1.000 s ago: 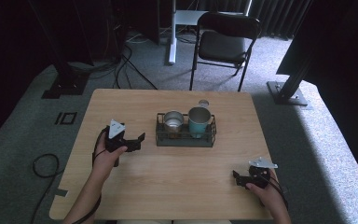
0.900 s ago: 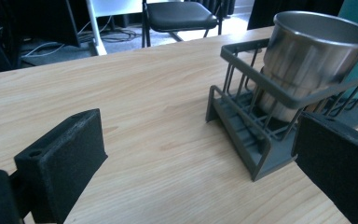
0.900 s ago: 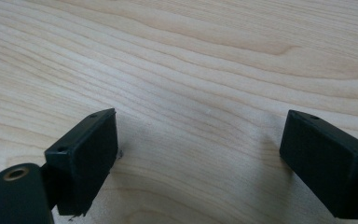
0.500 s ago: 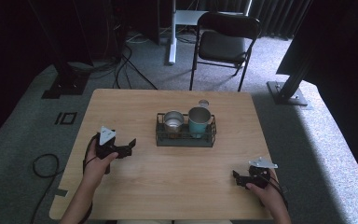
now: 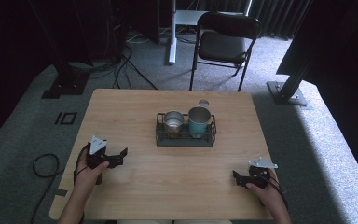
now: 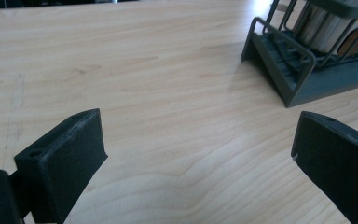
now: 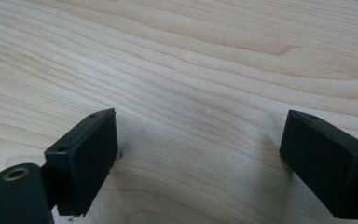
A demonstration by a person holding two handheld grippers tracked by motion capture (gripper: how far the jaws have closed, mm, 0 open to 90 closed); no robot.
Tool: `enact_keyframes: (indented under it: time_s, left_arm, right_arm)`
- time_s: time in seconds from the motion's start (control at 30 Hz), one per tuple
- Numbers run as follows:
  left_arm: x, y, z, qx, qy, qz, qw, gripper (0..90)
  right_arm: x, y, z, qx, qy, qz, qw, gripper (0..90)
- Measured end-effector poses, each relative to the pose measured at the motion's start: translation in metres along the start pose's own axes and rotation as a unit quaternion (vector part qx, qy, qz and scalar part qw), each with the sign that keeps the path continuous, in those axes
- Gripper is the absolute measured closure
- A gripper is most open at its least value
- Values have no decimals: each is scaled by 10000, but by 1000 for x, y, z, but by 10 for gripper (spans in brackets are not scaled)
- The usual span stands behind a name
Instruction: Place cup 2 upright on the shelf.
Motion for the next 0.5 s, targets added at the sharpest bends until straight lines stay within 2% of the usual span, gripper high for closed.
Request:
enact_keyframes:
  time_s: [0.3, 0.5]
  left_arm:
    - [17, -10, 3, -151, -132, 228, 9995, 34]
    - [30, -13, 5, -146, -261, 235, 9993, 34]
  right_arm:
    - [0, 0, 0, 3, -1, 12, 10000, 110]
    - [0, 0, 0, 3, 5, 11, 10000, 110]
Point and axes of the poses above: each handheld gripper's, and its own axes: z roughly backward along the jaws, x roughly out of its underside, y roughly to its right, the point moved 3 cm from there along -z, roughly forward along the jaws, and after that the axes turned 11 degrees about -y, right-handed, at the moved point
